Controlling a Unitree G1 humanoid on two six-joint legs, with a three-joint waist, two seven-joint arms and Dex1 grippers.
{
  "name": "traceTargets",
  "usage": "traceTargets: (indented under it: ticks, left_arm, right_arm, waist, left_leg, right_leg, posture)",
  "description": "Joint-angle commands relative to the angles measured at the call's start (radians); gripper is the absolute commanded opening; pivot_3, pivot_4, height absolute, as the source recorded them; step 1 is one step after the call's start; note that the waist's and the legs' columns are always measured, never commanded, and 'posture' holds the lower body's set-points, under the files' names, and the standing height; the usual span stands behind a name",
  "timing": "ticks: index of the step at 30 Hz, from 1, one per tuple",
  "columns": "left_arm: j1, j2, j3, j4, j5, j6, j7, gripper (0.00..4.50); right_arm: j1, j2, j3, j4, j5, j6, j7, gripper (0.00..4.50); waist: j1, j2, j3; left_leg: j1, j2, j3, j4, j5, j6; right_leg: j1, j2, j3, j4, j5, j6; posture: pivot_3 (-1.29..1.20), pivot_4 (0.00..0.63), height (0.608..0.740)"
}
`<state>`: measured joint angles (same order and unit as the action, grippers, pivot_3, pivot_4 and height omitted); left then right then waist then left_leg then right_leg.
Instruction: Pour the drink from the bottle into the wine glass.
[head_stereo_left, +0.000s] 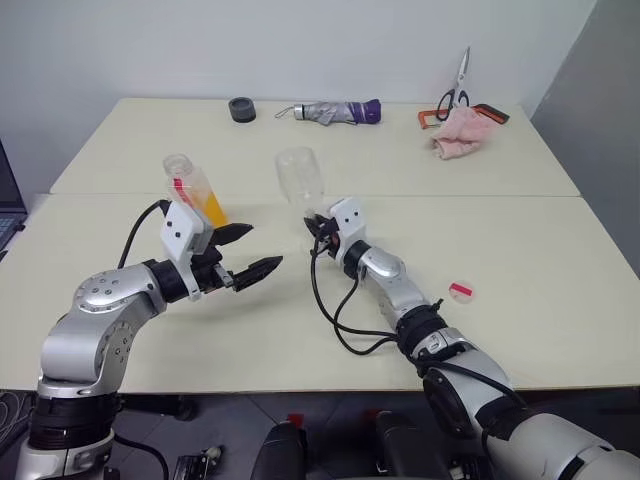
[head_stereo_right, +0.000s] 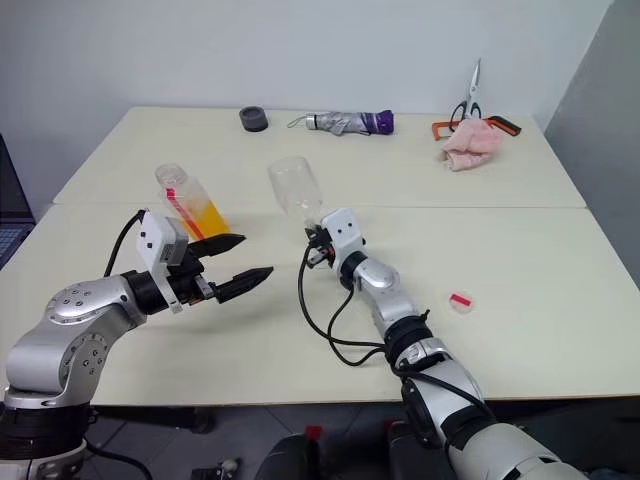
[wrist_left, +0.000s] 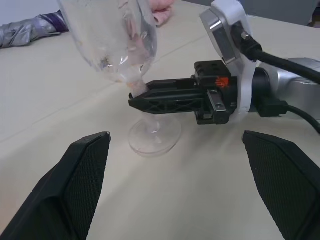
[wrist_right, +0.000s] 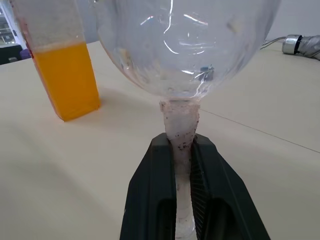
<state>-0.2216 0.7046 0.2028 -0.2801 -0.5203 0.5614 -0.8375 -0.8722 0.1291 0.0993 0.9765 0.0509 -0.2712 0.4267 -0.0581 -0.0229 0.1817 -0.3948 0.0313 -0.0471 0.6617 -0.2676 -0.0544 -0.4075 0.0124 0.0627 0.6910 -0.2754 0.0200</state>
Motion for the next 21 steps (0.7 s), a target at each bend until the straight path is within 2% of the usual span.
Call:
traceTargets:
  ticks: [1, 15, 21]
  left_arm:
    - [0.007, 0.025, 0.035, -0.037, -0.020, -0.002, -0.006, 4.50]
    - [-0.035, 0.046, 0.044, 0.020, -0.022, -0.035, -0.037, 4.50]
    - [-0.046, 0.041, 0.039, 0.021, -0.005, -0.074, -0.028, 4.50]
  right_arm:
    - [0.050, 0.014, 0.012, 0.005, -0.014, -0.023, 0.030, 0.10]
    - [0.094, 0.022, 0.004, -0.056, -0.010, -0.038, 0.074, 0.10]
    - [0.089, 0.019, -0.006, -0.068, 0.001, -0.027, 0.075, 2.09]
  waist:
    - [0.000, 0.000, 0.000]
    - [-0.001, 0.000, 0.000]
    - [-0.001, 0.000, 0.000]
  left_leg:
    - [0.000, 0.000, 0.000, 0.000, 0.000, 0.000]
    - [0.001, 0.000, 0.000, 0.000, 0.000, 0.000]
    - [0.001, 0.000, 0.000, 0.000, 0.000, 0.000]
  right_leg:
    - [0.000, 0.000, 0.000, 0.000, 0.000, 0.000]
    - [0.000, 0.001, 0.001, 0.001, 0.000, 0.000]
    - [0.000, 0.001, 0.001, 0.001, 0.000, -0.001]
  posture:
    - [0.00, 0.150, 0.740]
    - [0.00, 0.150, 0.740]
    - [0.00, 0.150, 0.740]
